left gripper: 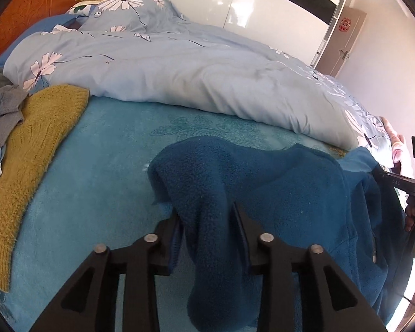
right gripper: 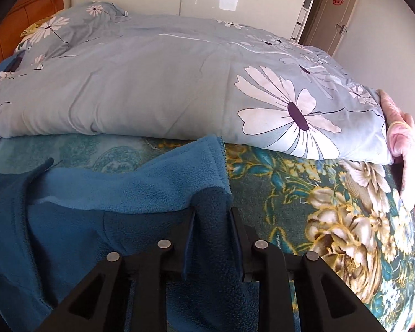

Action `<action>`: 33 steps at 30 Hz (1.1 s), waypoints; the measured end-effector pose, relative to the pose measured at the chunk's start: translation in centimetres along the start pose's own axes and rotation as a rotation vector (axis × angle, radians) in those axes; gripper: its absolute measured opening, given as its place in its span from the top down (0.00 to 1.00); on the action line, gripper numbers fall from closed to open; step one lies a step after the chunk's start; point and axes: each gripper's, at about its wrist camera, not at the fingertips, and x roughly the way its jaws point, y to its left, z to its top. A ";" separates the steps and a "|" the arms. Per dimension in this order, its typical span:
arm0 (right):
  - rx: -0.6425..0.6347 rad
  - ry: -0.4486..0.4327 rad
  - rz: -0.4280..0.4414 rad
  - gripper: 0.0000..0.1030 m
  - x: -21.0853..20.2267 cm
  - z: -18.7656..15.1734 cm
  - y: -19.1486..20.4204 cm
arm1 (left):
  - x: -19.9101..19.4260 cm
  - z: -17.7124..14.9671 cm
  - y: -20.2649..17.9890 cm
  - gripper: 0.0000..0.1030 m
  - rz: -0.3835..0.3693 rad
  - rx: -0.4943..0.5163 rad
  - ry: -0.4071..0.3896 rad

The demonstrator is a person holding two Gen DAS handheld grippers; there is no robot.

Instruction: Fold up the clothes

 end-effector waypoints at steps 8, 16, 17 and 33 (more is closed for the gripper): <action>0.020 -0.137 0.050 0.36 -7.7 -1.6 0.5 | -4.8 -3.0 -1.2 0.28 0.071 0.015 -0.054; -0.117 -0.097 0.263 0.34 -8.8 -7.9 10.2 | -8.9 -9.1 -1.5 0.28 0.056 -0.002 -0.033; -0.141 -0.086 0.280 0.34 -8.6 -8.6 11.5 | -9.4 -9.6 -1.5 0.28 0.061 0.005 -0.036; -0.173 0.022 0.330 0.50 -3.4 -11.0 16.1 | -11.7 -12.4 -1.0 0.28 0.080 0.009 -0.033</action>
